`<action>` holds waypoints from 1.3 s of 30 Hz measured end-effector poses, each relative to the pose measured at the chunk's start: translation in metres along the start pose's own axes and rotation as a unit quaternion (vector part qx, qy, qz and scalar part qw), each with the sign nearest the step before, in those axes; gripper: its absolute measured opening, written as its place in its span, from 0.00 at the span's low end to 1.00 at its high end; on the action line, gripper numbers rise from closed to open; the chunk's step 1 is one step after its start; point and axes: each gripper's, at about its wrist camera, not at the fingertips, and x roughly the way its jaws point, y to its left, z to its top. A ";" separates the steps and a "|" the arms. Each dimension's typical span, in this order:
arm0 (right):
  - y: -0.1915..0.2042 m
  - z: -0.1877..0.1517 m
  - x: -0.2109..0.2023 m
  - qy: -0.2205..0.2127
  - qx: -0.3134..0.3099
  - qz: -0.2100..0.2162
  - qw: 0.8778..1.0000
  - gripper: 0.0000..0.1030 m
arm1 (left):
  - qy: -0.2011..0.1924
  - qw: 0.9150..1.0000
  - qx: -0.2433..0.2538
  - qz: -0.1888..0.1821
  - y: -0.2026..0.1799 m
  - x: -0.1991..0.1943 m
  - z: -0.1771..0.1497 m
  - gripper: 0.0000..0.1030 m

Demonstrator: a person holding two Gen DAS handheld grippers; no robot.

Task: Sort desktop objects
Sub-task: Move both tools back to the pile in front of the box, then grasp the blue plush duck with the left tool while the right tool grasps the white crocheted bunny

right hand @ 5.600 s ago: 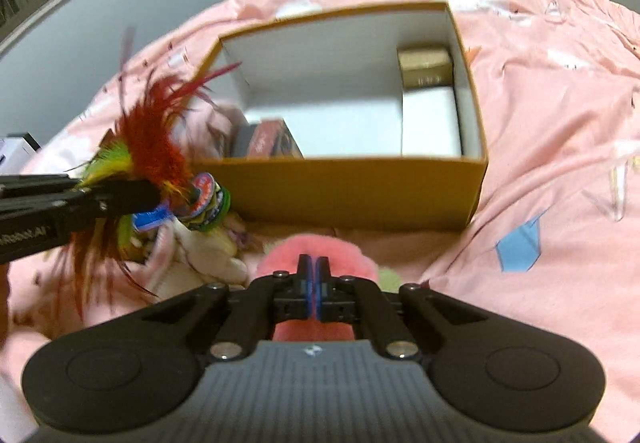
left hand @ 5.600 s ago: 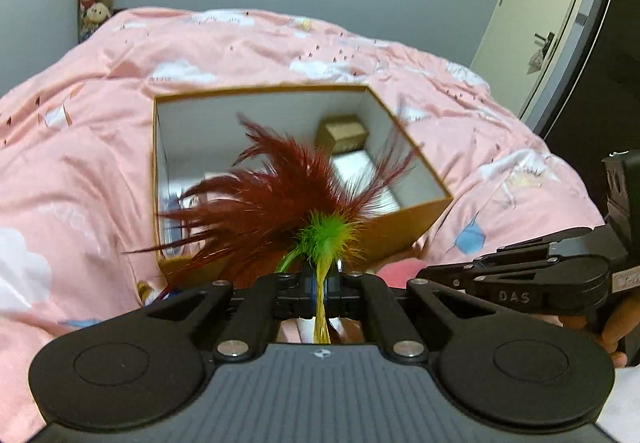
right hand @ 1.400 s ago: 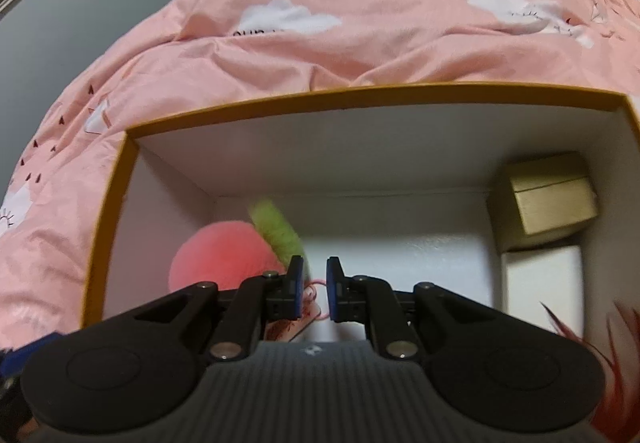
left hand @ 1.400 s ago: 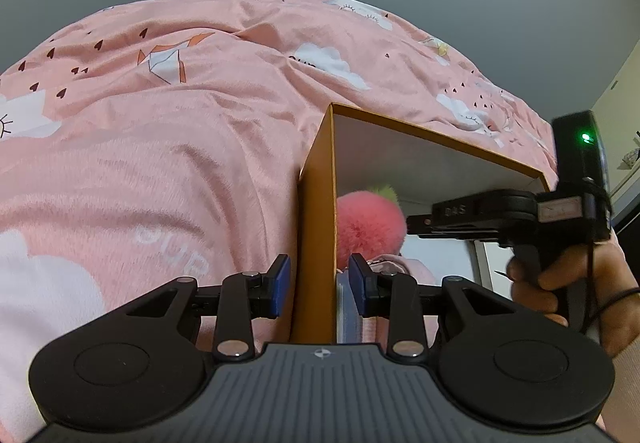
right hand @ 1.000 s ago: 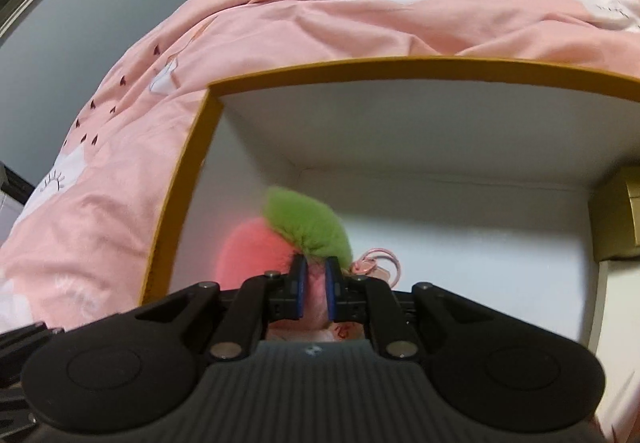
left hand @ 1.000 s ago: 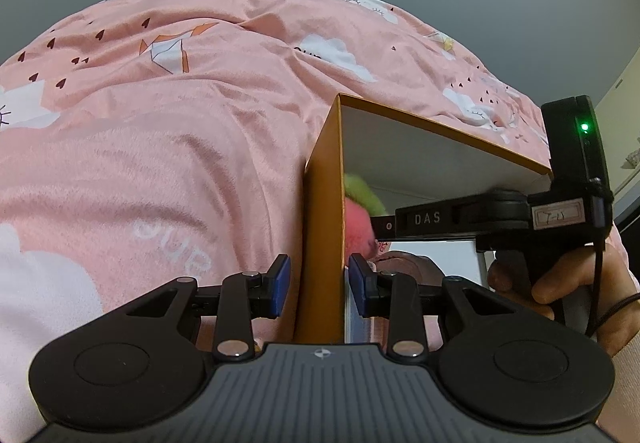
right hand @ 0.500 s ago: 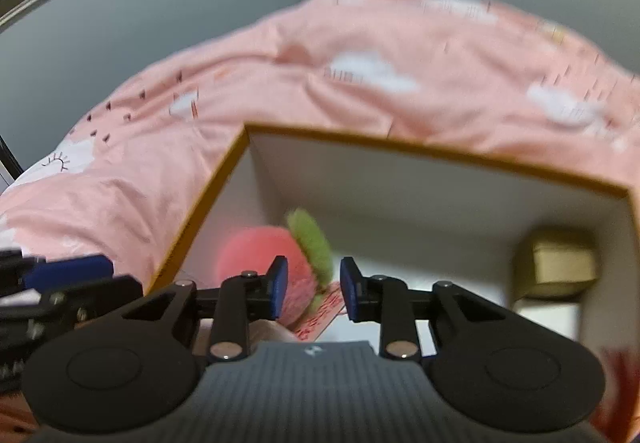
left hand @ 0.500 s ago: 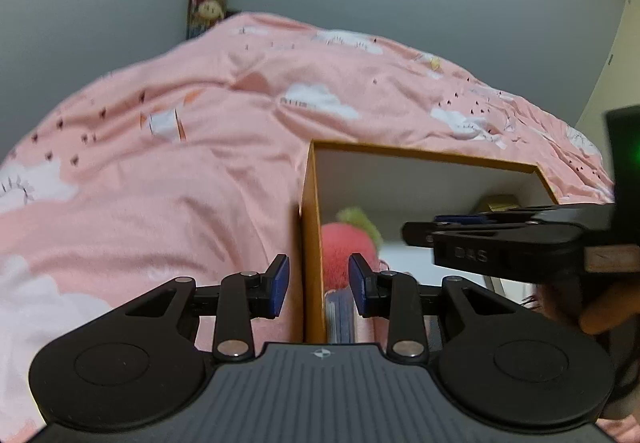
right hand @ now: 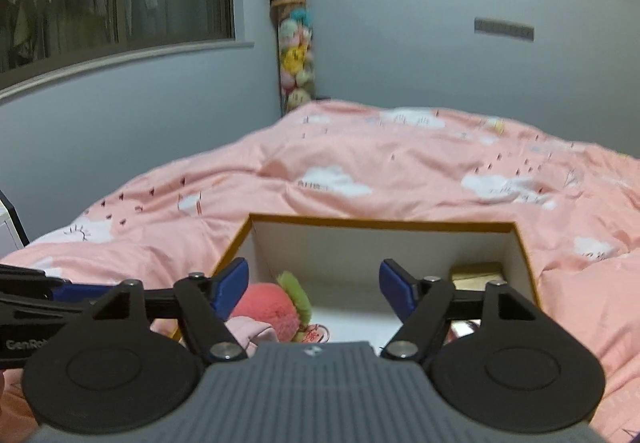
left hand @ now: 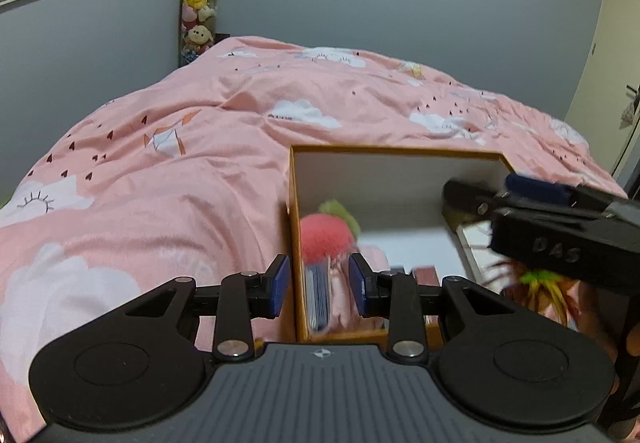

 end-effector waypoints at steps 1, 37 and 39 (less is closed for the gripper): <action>0.000 -0.002 -0.005 -0.007 0.000 -0.003 1.000 0.75 | 0.003 1.000 0.004 0.001 -0.001 -0.001 -0.003 0.36; -0.056 -0.112 -0.029 0.267 0.256 -0.010 0.929 0.68 | 0.192 0.974 0.091 -0.080 -0.006 -0.004 -0.054 0.47; -0.053 -0.112 -0.028 0.268 0.249 -0.005 0.931 0.64 | 0.183 0.976 0.100 -0.067 -0.006 -0.005 -0.053 0.47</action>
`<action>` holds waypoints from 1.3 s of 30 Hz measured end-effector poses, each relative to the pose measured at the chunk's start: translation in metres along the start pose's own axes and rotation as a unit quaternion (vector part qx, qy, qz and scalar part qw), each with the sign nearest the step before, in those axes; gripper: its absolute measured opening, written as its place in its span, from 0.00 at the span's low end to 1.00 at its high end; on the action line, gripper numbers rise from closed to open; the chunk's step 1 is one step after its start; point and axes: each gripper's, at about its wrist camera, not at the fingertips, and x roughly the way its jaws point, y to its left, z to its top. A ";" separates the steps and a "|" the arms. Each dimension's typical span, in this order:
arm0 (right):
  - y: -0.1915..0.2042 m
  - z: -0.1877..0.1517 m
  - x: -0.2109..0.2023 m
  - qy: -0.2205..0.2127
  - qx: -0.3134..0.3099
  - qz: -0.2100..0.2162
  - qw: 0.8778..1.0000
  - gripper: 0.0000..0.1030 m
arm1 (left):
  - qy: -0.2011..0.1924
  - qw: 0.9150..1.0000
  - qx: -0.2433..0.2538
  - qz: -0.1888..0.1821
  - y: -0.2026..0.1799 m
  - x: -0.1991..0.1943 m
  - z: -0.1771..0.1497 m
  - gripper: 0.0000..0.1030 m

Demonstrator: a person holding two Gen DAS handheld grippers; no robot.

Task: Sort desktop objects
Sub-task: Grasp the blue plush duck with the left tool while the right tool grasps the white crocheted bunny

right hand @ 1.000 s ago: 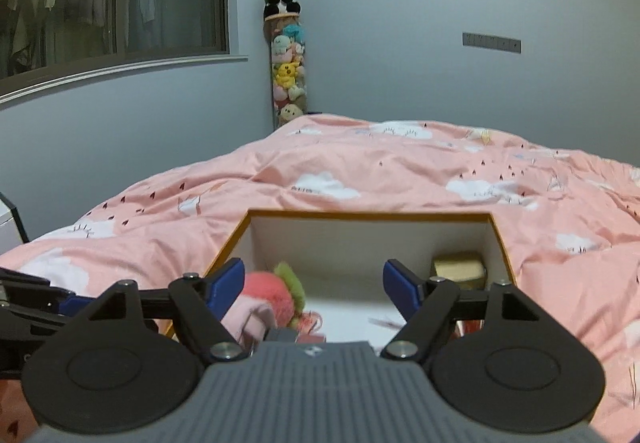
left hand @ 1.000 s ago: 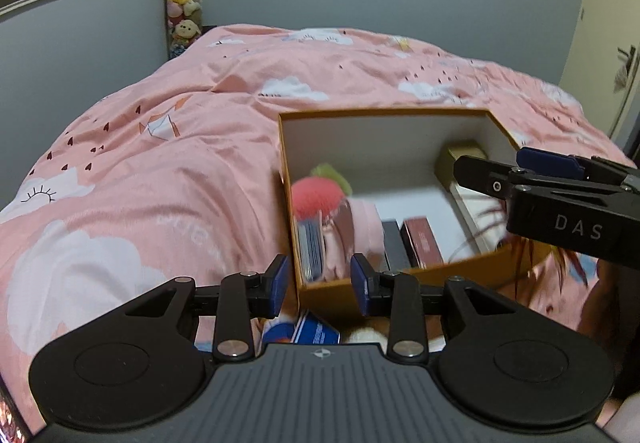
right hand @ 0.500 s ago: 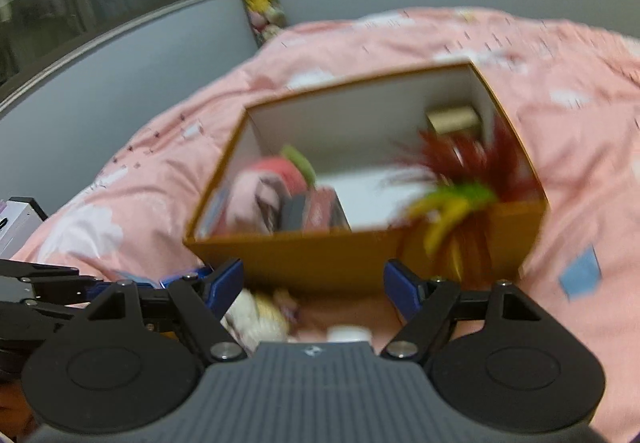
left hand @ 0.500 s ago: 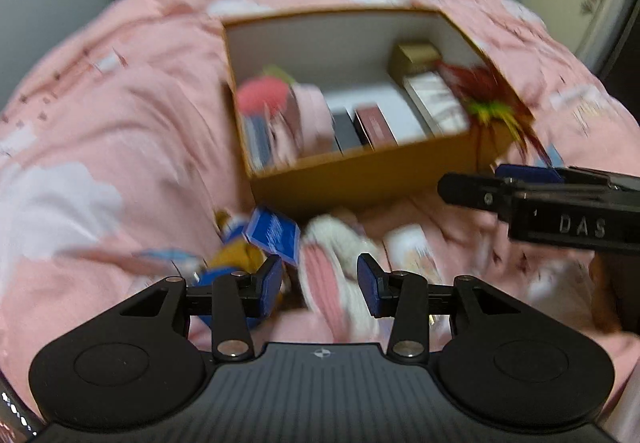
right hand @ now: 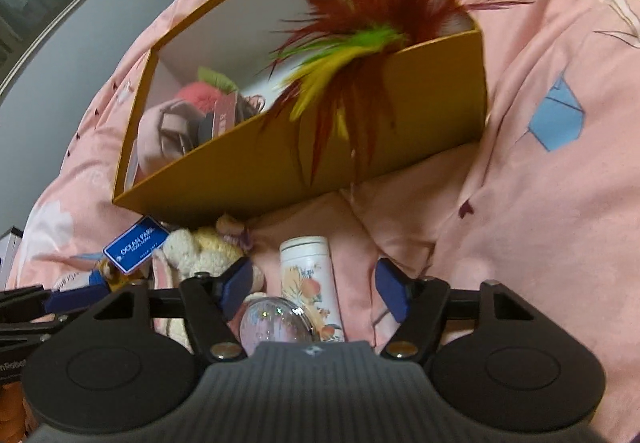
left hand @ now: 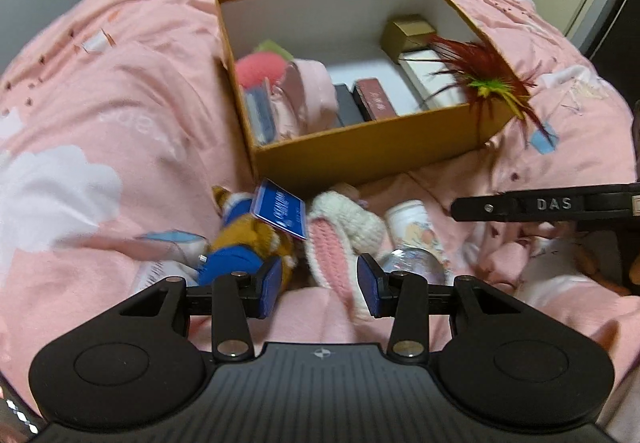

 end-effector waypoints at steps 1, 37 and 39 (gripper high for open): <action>0.003 0.000 0.001 0.002 -0.010 0.004 1.000 0.63 | -0.005 1.000 0.000 0.002 0.002 -0.003 0.001 0.47; 0.093 -0.007 0.062 0.133 -0.200 0.022 0.970 0.49 | 0.013 0.998 0.027 0.059 0.021 0.024 0.011 0.50; 0.080 -0.004 0.056 0.129 -0.181 0.024 0.975 0.47 | 0.019 0.997 0.032 0.061 0.019 0.029 0.014 0.52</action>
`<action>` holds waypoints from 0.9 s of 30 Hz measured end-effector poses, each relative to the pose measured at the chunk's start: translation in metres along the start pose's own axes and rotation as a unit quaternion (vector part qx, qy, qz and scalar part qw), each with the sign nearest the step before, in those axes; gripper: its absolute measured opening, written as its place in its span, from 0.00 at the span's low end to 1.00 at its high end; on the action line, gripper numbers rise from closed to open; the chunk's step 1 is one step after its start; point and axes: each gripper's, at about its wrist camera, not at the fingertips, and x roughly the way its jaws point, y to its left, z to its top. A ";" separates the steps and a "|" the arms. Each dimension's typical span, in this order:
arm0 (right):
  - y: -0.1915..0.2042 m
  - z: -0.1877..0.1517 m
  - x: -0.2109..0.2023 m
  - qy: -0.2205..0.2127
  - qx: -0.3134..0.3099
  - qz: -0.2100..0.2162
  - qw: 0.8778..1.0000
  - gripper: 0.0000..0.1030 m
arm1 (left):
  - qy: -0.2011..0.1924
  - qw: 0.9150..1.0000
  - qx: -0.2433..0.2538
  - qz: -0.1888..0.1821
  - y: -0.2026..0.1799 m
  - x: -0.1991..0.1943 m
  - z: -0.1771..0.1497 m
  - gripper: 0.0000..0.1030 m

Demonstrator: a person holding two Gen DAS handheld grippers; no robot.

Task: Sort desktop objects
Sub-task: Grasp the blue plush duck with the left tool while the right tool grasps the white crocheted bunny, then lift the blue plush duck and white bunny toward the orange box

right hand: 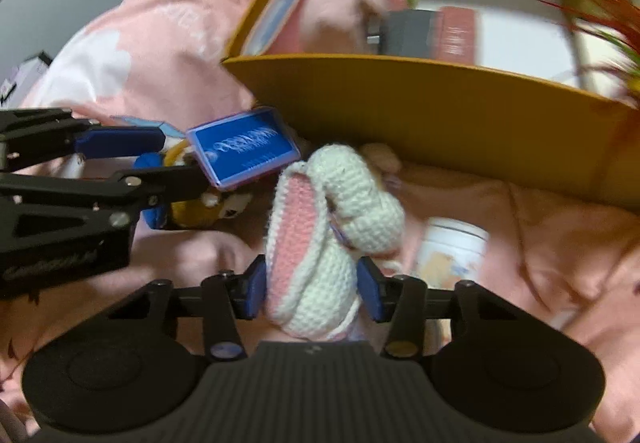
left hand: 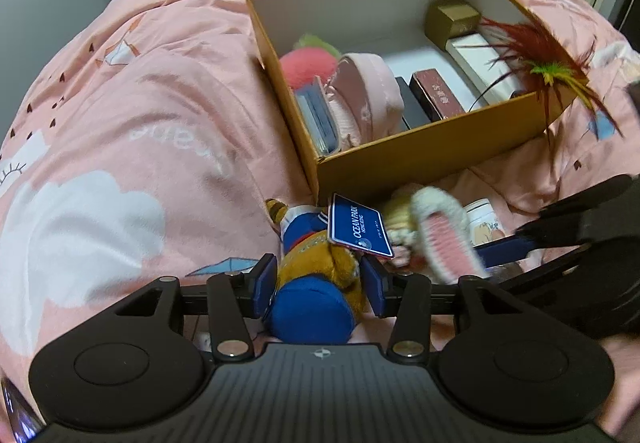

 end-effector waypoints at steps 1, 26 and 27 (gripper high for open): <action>-0.007 -0.001 -0.003 -0.001 0.013 0.003 1.000 0.47 | 0.005 1.000 0.002 -0.001 -0.001 0.003 0.002 0.52; -0.002 0.009 -0.023 -0.032 -0.004 0.010 0.999 0.46 | 0.016 0.996 -0.087 -0.028 0.019 0.018 0.003 0.47; -0.004 0.009 -0.031 -0.038 -0.002 0.021 0.999 0.45 | 0.012 0.995 -0.095 -0.030 0.020 0.015 0.003 0.46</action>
